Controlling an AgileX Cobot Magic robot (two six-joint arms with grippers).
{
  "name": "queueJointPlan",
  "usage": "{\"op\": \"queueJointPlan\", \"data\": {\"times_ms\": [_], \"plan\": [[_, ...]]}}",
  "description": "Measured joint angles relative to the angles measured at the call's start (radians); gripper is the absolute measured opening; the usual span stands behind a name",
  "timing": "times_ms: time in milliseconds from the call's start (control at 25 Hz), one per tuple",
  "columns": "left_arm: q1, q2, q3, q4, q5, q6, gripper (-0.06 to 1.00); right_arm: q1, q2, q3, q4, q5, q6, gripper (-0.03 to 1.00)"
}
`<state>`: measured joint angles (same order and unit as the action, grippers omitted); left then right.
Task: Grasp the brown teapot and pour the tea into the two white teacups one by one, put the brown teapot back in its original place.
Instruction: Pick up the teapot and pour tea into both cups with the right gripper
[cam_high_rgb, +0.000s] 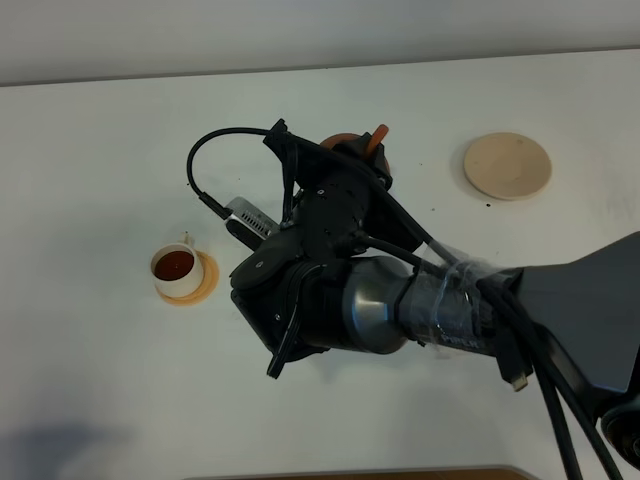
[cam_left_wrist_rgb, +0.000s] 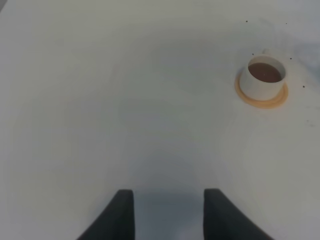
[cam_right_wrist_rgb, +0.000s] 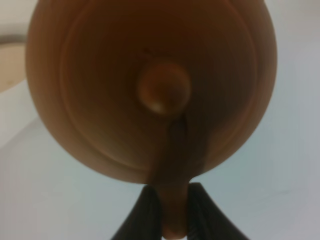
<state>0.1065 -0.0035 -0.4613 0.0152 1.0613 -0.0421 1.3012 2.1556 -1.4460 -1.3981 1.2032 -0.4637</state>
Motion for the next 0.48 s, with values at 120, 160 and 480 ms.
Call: {"op": "queueJointPlan", "data": {"times_ms": [120, 160, 480], "plan": [[0.0, 0.0, 0.0, 0.0, 0.0, 0.0, 0.37, -0.004, 0.0, 0.0, 0.044, 0.0, 0.025, 0.13], [0.0, 0.0, 0.0, 0.0, 0.0, 0.0, 0.37, -0.004, 0.0, 0.0, 0.054, 0.0, 0.036, 0.13], [0.0, 0.0, 0.0, 0.0, 0.0, 0.0, 0.37, -0.004, 0.0, 0.0, 0.122, 0.0, 0.148, 0.13]]}}
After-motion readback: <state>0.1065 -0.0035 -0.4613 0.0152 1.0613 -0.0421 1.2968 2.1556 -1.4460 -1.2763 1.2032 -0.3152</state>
